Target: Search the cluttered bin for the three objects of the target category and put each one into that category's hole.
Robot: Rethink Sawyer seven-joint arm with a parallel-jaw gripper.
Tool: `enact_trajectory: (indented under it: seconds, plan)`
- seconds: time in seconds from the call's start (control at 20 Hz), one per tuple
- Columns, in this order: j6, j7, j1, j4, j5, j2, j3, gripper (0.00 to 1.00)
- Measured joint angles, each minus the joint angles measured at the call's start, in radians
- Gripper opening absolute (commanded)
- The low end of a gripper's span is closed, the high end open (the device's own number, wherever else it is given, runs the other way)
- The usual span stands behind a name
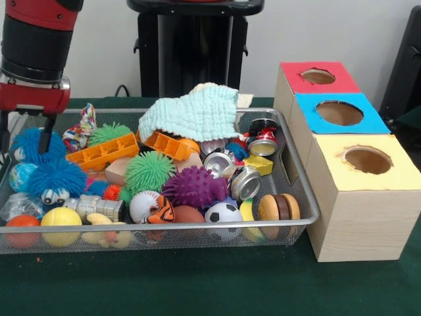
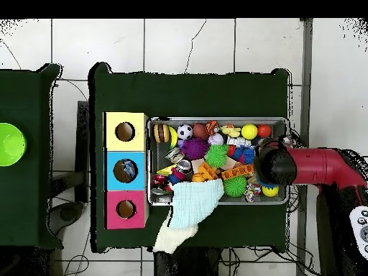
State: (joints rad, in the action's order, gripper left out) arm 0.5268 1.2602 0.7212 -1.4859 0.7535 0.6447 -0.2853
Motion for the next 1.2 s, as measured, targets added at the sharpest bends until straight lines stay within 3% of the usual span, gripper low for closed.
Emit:
enact_trajectory:
  seconds: [0.65, 1.2]
  plan:
    - [-0.018, 0.0, 0.145, -0.053, -0.052, -0.033, -0.081, 1.0]
    - [-0.105, 0.0, 0.17, -0.06, -0.049, -0.139, -0.134, 1.0]
